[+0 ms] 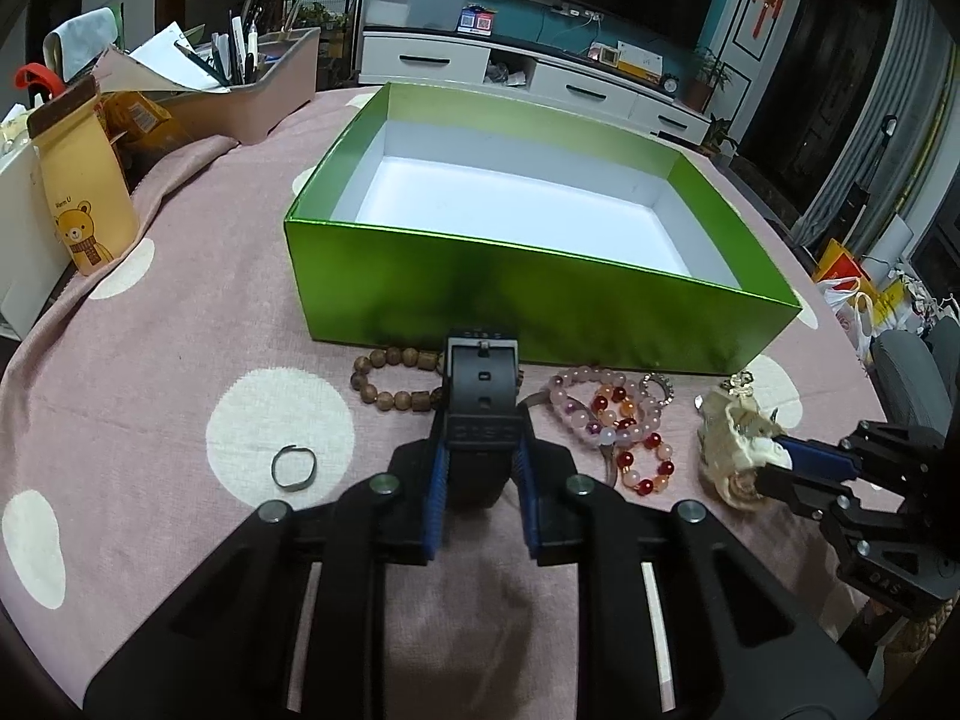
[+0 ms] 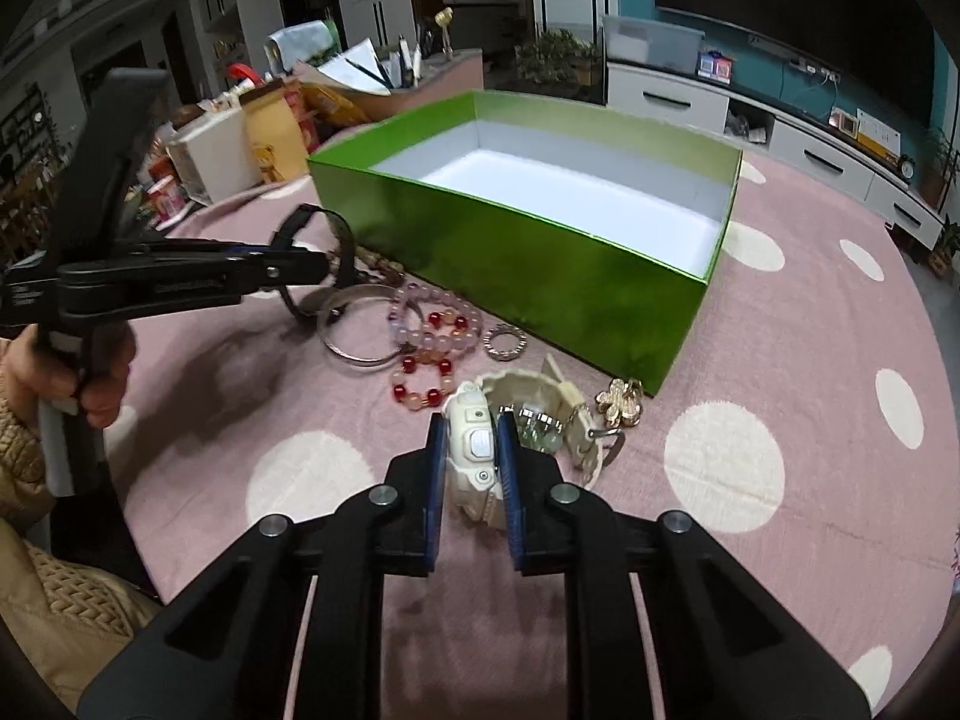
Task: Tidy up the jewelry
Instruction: 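Grasp the black strap watch with the left tool while the right tool grasps the gold flower ring, then carry both items into the green box and open both tools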
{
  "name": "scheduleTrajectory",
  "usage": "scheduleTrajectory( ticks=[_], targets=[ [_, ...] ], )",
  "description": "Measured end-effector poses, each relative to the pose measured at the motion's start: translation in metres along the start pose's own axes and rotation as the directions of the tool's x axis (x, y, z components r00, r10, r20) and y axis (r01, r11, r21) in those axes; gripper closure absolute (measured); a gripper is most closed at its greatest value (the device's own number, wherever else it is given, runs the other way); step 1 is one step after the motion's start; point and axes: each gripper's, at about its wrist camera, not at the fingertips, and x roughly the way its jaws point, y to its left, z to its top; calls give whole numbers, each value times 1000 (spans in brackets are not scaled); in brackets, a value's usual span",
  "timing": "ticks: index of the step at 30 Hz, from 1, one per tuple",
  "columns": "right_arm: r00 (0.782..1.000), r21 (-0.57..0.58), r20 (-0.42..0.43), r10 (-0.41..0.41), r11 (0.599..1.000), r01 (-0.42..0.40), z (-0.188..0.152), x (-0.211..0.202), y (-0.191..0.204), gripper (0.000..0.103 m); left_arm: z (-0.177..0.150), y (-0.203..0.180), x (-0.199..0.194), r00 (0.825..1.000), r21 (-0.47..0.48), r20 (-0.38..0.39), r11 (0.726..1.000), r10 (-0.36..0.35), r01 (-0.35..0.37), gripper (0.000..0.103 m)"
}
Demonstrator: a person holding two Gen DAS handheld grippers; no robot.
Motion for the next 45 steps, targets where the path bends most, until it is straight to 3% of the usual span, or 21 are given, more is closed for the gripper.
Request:
scheduleTrajectory(
  ticks=[3, 8, 17, 31, 35, 38, 45],
  targets=[
    [1000, 1, 24, 17, 1000, -17, -3, -8, 3, 87, -1, 1, -2, 1000, -4, 2, 1000, -9, 9, 83],
    [998, 16, -28, 48, 999, -47, -15, -5, 6, 87, -4, -1, -8, 1000, -3, 8, 1000, -13, 13, 83],
    [998, 10, -40, 52, 999, -51, -18, -7, 12, 86, -6, -3, -10, 1000, 5, 1, 1000, -8, 8, 84],
    [997, 88, 20, 80, 993, -82, -14, -21, -4, 86, -6, -5, -4, 1000, 20, -17, 1000, -10, 11, 84],
    [999, 166, 29, 25, 986, -30, -8, -19, -20, 86, -7, -6, 0, 999, 19, -28, 1000, -18, 19, 84],
    [997, 231, -7, -81, 970, 80, -2, -6, -39, 86, -6, -5, -1, 999, 12, -27, 1000, -25, 25, 84],
    [990, 241, -51, -131, 961, 139, 8, 22, -54, 86, -4, -1, -5, 999, -6, -18, 999, -47, 47, 84]
  ],
)
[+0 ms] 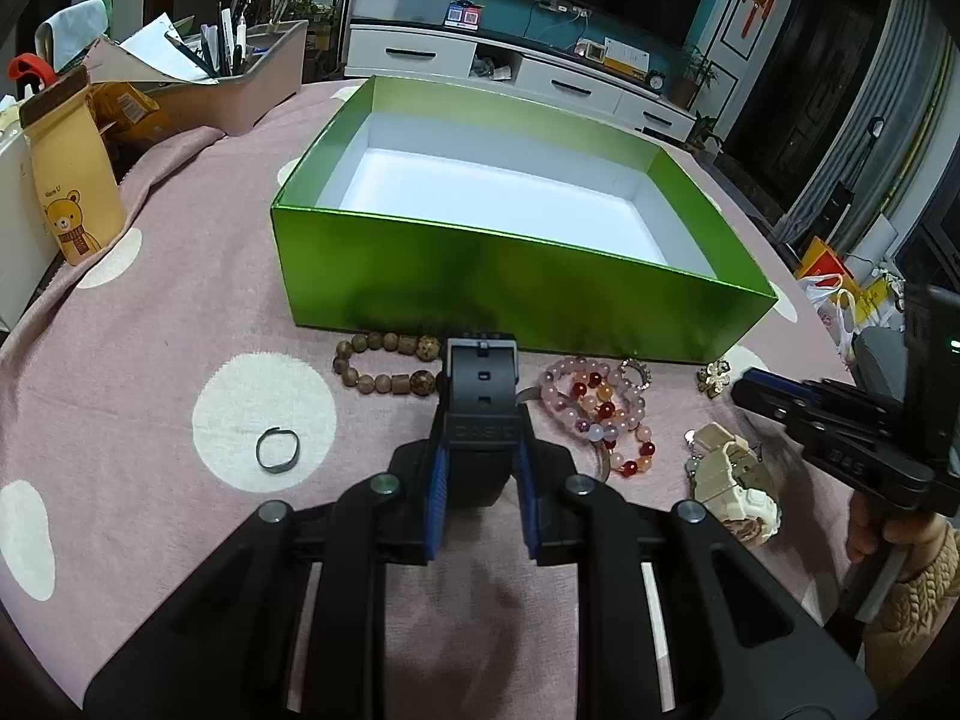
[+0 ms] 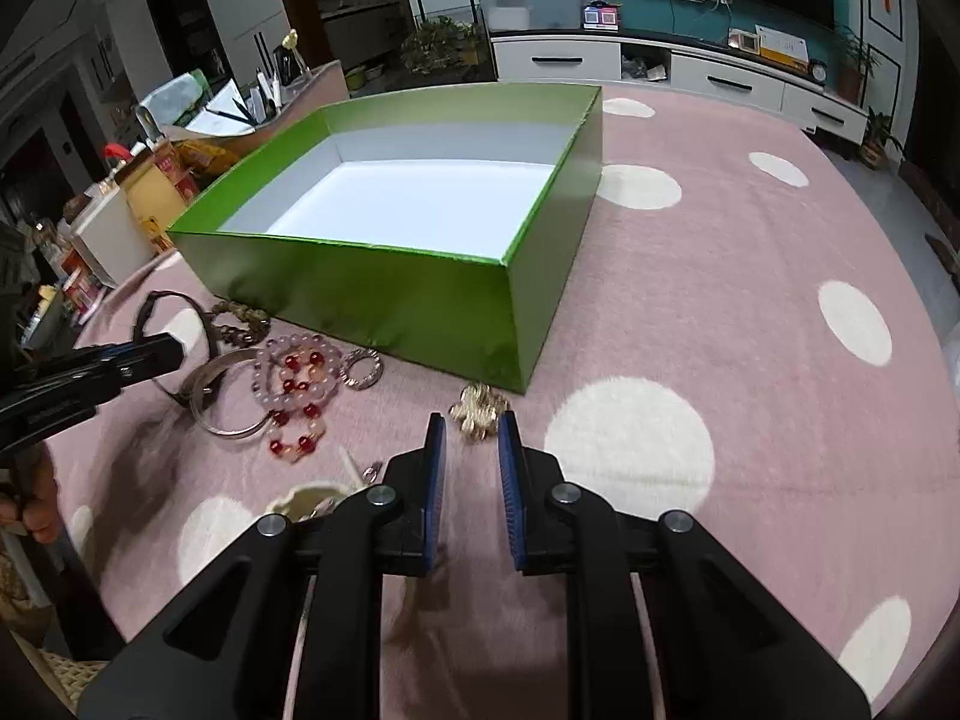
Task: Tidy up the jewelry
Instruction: 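Carry both items into the green box and open both tools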
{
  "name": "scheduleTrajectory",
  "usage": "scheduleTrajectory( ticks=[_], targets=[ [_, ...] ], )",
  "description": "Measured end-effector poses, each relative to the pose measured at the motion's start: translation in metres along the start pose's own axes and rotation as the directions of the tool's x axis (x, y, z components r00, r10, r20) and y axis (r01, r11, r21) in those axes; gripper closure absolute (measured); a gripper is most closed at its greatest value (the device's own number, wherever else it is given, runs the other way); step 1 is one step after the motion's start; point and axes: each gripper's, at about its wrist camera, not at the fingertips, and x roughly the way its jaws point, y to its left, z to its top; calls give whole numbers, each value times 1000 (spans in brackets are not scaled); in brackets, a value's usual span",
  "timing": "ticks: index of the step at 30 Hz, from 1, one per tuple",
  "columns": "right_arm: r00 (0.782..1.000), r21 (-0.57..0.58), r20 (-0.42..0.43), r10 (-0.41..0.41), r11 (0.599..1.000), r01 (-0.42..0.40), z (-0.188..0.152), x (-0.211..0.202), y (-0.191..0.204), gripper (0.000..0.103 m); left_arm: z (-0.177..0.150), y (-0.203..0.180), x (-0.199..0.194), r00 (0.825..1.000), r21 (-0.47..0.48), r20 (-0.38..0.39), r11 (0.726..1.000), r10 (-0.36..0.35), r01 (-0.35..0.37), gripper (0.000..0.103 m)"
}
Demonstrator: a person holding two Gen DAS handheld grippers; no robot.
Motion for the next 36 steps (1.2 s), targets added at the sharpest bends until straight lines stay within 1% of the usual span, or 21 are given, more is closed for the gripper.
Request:
scheduleTrajectory(
  ticks=[2, 6, 9, 12, 16, 20, 24, 27, 29, 32, 36],
  targets=[
    [1000, -15, -14, -16, 1000, 15, 4, 7, 0, 85, 1, 0, -2, 1000, -3, 4, 1000, -4, 4, 84],
    [999, -32, -42, -27, 999, 26, 8, 19, 3, 81, 3, 1, -8, 1000, -3, 16, 1000, -10, 10, 84],
    [998, -46, -48, -39, 998, 37, 7, 23, 5, 81, 5, 2, -11, 1000, -7, 22, 1000, -11, 11, 84],
    [999, -52, -36, -40, 998, 38, 6, 22, 5, 84, 6, 3, -15, 999, -12, 30, 1000, -14, 15, 84],
    [999, -62, -20, -26, 998, 25, 3, 12, 8, 84, 9, 2, -25, 999, -12, 47, 1000, -25, 25, 84],
    [1000, -60, 25, -2, 998, 3, 6, -10, 10, 84, 16, -2, -42, 995, 0, 89, 999, -40, 41, 84],
    [996, -64, 84, 28, 998, -22, 16, -34, 13, 84, 29, -3, -55, 991, 5, 125, 999, -51, 50, 84],
    [990, -76, 128, 53, 996, -43, 26, -46, 17, 84, 41, -4, -61, 988, 14, 151, 999, -42, 41, 84],
    [988, -84, 145, 60, 995, -48, 34, -49, 20, 84, 51, -5, -62, 986, 23, 163, 999, -37, 34, 84],
    [986, -81, 162, 48, 996, -35, 48, -44, 20, 84, 70, -3, -54, 986, 22, 167, 999, -28, 25, 84],
    [983, -64, 181, 39, 998, -28, 67, -32, 16, 84, 94, -1, -35, 987, 10, 160, 1000, -11, 10, 84]
  ],
)
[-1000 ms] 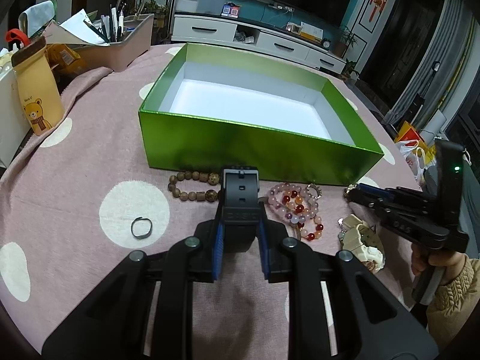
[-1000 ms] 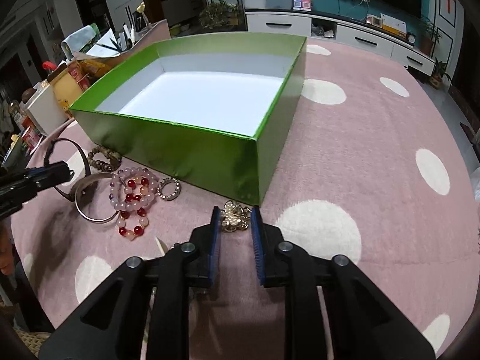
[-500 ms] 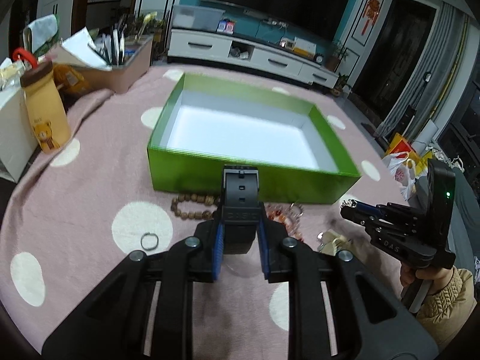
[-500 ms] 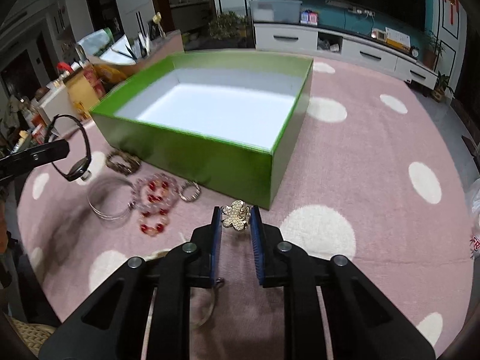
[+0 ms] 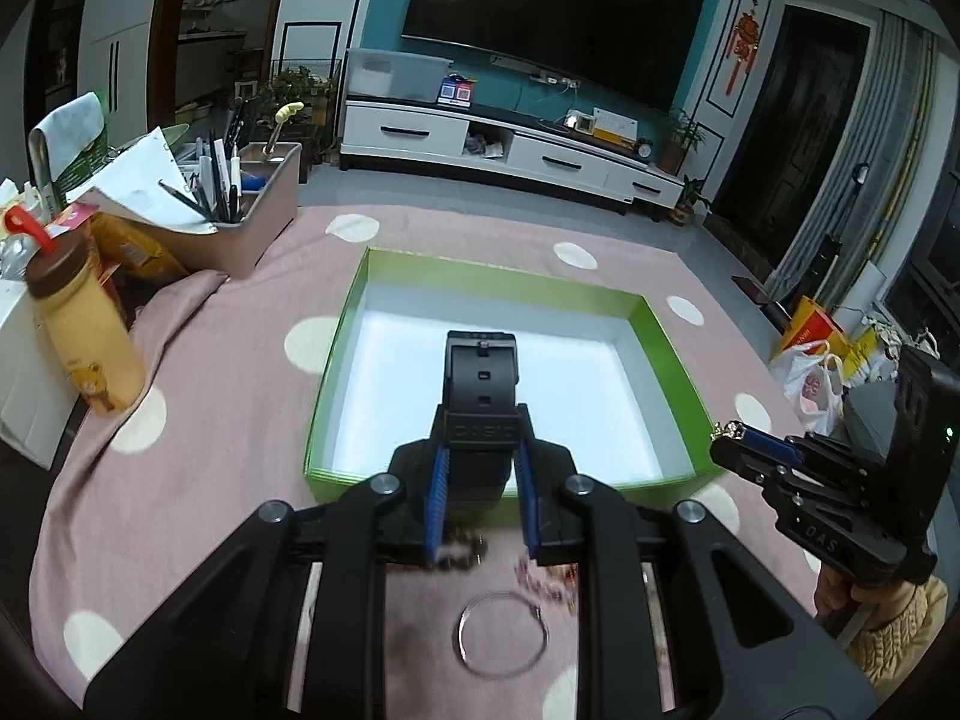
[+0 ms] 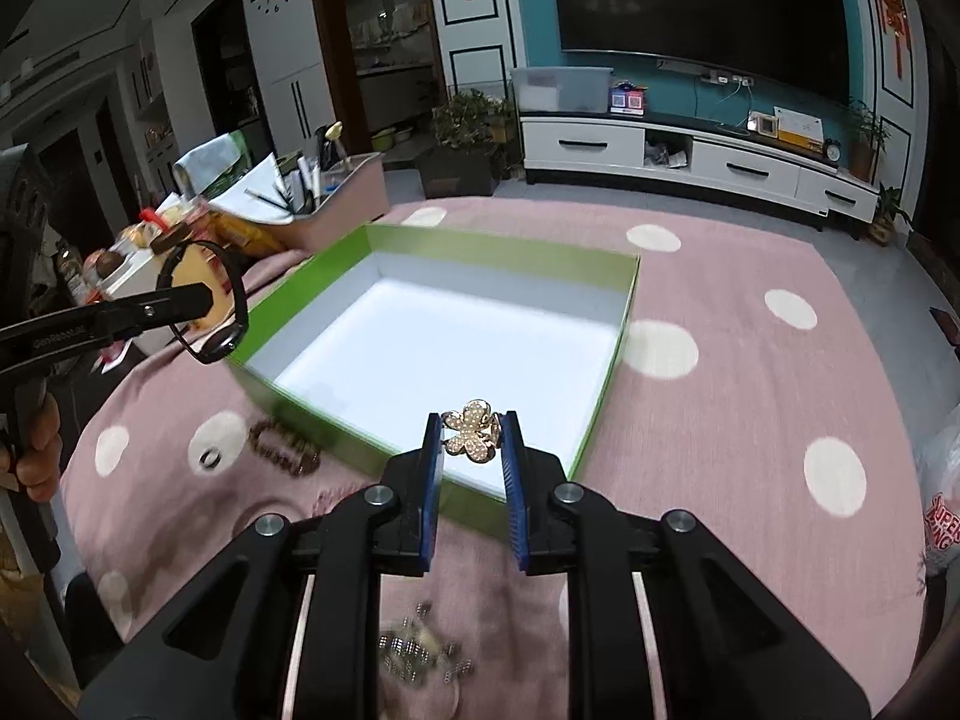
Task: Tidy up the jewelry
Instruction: 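Carry both items into the green box and open both tools, then grasp the dark ring with the left tool while the right tool grasps the silver bangle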
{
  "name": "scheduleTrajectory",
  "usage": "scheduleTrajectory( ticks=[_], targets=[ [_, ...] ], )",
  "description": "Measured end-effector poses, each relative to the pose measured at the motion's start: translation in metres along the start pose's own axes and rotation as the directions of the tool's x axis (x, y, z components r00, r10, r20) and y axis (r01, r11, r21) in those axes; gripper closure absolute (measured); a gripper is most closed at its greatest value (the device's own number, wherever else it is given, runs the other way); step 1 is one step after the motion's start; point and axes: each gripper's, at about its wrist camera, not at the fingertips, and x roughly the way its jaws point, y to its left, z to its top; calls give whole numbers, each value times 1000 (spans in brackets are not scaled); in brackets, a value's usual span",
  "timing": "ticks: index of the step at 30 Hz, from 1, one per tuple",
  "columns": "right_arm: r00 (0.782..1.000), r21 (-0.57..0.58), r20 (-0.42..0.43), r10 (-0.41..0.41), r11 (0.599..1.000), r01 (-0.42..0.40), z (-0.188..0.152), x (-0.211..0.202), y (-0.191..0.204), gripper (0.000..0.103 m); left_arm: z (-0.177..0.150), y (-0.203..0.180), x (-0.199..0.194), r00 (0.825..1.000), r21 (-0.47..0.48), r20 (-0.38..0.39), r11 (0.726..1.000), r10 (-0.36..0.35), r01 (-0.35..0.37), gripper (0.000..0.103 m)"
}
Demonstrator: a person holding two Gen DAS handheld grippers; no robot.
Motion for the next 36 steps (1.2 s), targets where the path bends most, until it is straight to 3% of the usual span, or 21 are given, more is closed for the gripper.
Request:
scheduleTrajectory(
  ticks=[10, 13, 15, 20, 28, 36],
  targets=[
    [999, 35, -53, -11, 999, 13, 21, 45, -12, 82, 29, 11, 65, 994, -32, -110, 999, 25, -28, 83],
    [999, 58, -45, -12, 998, 14, 21, 43, -17, 71, 31, 17, 70, 992, -42, -115, 998, 45, -50, 63],
    [999, 80, -30, -13, 997, 15, 20, 36, -23, 63, 31, 21, 66, 993, -47, -104, 997, 55, -60, 53],
    [1000, 118, -7, -28, 993, 29, 11, 15, -33, 63, 28, 35, 41, 995, -71, -61, 994, 80, -84, 45],
    [1000, 137, 9, -24, 990, 22, -14, -22, -32, 63, 0, 68, -8, 988, -115, -42, 981, 151, -155, 42],
    [1000, 129, 17, 8, 992, -10, -29, -46, -14, 63, -51, 82, -40, 980, -137, -76, 971, 186, -195, 42]
  ],
)
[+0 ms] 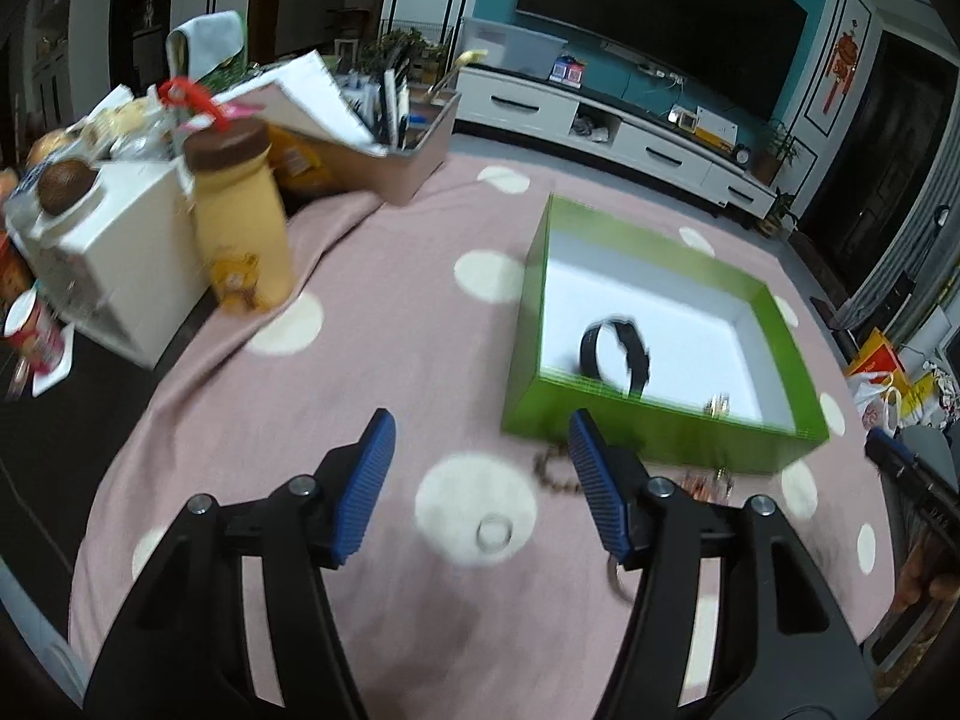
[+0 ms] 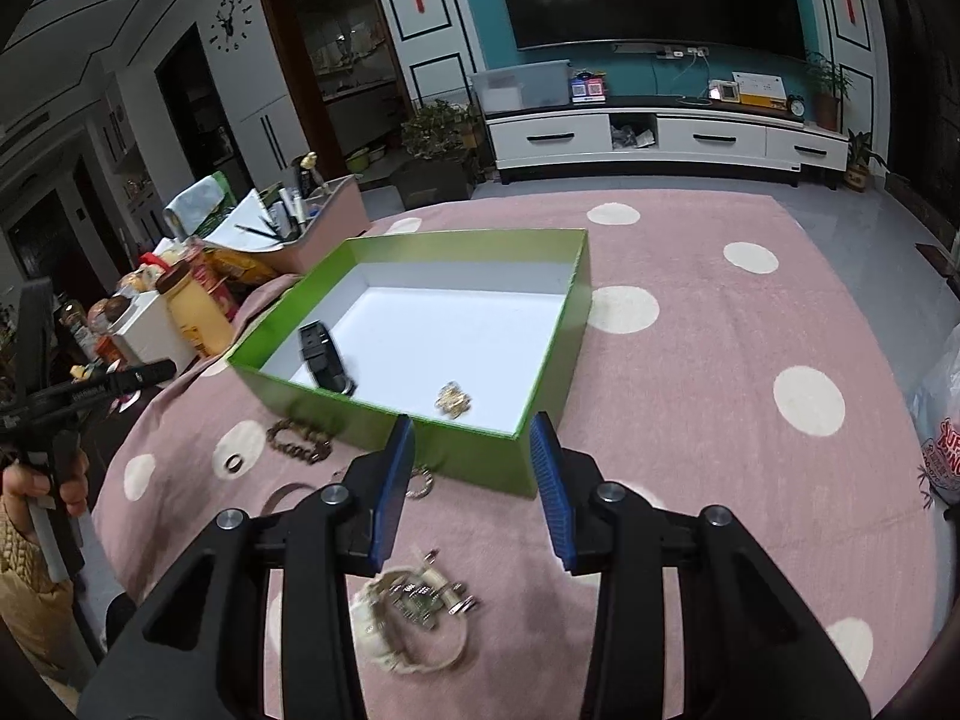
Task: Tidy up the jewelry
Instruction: 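Grasp the dark ring with the left tool while the right tool grasps the silver bangle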
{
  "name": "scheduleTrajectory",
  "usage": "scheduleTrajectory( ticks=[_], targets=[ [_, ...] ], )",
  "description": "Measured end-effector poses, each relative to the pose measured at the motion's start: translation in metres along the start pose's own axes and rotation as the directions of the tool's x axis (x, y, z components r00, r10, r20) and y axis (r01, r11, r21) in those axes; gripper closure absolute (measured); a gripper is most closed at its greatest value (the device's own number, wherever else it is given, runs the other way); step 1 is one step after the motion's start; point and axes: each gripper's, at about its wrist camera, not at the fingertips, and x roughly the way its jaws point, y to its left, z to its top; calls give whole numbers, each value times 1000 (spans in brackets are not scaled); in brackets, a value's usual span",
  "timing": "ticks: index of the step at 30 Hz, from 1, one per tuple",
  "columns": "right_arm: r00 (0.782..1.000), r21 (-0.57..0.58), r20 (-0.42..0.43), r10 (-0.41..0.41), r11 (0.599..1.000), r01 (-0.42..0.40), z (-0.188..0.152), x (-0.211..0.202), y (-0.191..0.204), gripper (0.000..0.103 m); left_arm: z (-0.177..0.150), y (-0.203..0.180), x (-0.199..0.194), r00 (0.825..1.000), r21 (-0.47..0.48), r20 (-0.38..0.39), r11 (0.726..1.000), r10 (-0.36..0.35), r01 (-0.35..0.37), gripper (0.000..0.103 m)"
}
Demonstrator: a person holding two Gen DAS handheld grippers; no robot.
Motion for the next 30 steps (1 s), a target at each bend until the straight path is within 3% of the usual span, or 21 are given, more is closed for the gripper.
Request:
scheduleTrajectory(
  ticks=[5, 10, 19, 25, 30],
  targets=[
    [999, -35, -17, 48, 998, -49, -12, -9, 21, 63, -32, 4, -3, 999, 8, -33, 1000, 15, -14, 42],
    [987, -116, -91, 131, 983, -141, -33, -3, 57, 63, -57, 3, 3, 997, 32, -80, 999, 20, -17, 42],
    [940, -236, -263, 218, 930, -281, -72, 48, 119, 63, -76, 4, 15, 992, 24, -125, 1000, 4, -1, 42],
    [937, -308, -290, 192, 909, -282, -74, 82, 142, 66, -77, 7, 19, 992, 26, -123, 1000, -5, 9, 42],
    [944, -402, -307, 120, 883, -243, -78, 102, 157, 80, -76, 8, 25, 991, 26, -132, 1000, -14, 18, 44]
  ],
)
